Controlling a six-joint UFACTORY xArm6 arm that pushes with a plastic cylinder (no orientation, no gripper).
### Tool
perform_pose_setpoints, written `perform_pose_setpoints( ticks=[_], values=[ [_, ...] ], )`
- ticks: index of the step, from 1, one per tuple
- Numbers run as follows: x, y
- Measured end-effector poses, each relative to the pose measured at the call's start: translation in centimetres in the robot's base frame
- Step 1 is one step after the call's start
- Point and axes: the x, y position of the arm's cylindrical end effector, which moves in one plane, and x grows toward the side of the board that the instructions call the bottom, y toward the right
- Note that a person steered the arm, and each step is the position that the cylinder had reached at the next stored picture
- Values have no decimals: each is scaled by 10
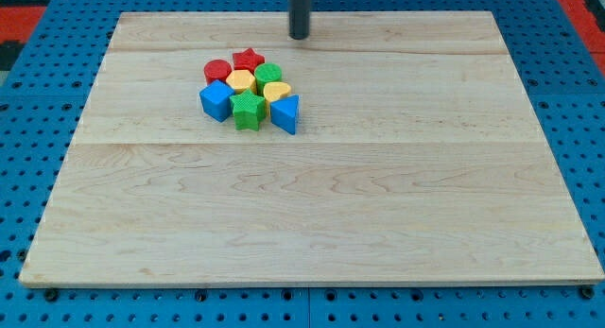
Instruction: Push the red star down a bit
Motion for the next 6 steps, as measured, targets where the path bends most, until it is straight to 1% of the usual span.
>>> perform_pose_setpoints(
  ticks=[1, 2, 3, 4, 5, 6],
  values=[
    [9, -41],
    [12, -53],
    [12, -53],
    [21, -53],
    [54, -40],
    [97, -34]
  ],
)
